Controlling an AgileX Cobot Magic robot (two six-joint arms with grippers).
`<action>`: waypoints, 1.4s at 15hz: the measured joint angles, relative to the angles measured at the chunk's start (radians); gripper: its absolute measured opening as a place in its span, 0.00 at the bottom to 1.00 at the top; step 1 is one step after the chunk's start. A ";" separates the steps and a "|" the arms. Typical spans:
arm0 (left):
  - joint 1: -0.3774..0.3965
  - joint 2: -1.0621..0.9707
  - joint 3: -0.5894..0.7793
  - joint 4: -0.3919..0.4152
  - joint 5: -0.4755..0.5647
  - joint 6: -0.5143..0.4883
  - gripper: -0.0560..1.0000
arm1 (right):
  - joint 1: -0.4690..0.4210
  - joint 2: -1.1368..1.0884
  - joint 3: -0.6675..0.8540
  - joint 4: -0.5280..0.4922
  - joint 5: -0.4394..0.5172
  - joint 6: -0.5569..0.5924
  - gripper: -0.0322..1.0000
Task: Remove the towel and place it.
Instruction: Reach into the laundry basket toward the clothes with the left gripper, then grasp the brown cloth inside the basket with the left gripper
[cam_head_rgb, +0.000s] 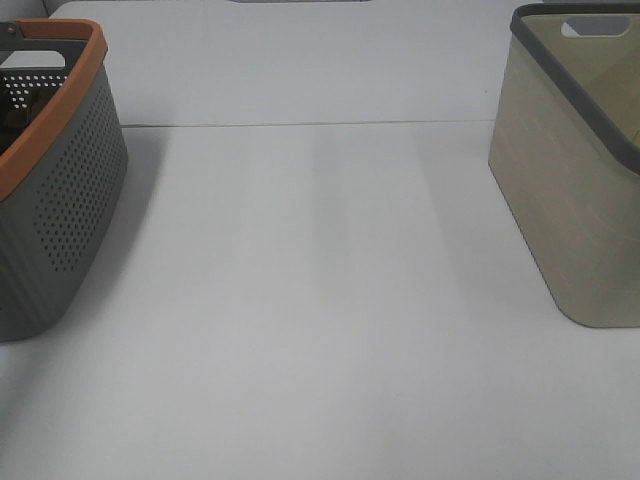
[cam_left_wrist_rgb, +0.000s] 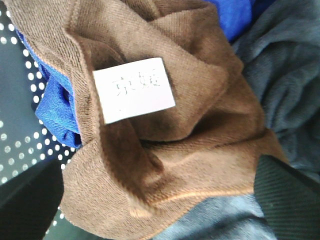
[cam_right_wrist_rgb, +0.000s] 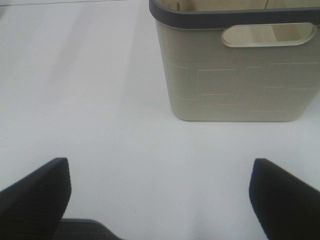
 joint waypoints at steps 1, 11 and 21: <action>0.000 0.010 -0.001 0.017 0.000 0.000 0.98 | 0.000 0.000 0.000 0.000 0.000 0.000 0.90; 0.000 0.053 -0.070 0.025 0.006 -0.003 0.60 | 0.000 0.000 0.000 -0.001 0.000 0.000 0.90; 0.000 0.070 -0.071 0.044 0.025 -0.003 0.42 | 0.000 0.000 0.000 -0.001 0.000 0.000 0.90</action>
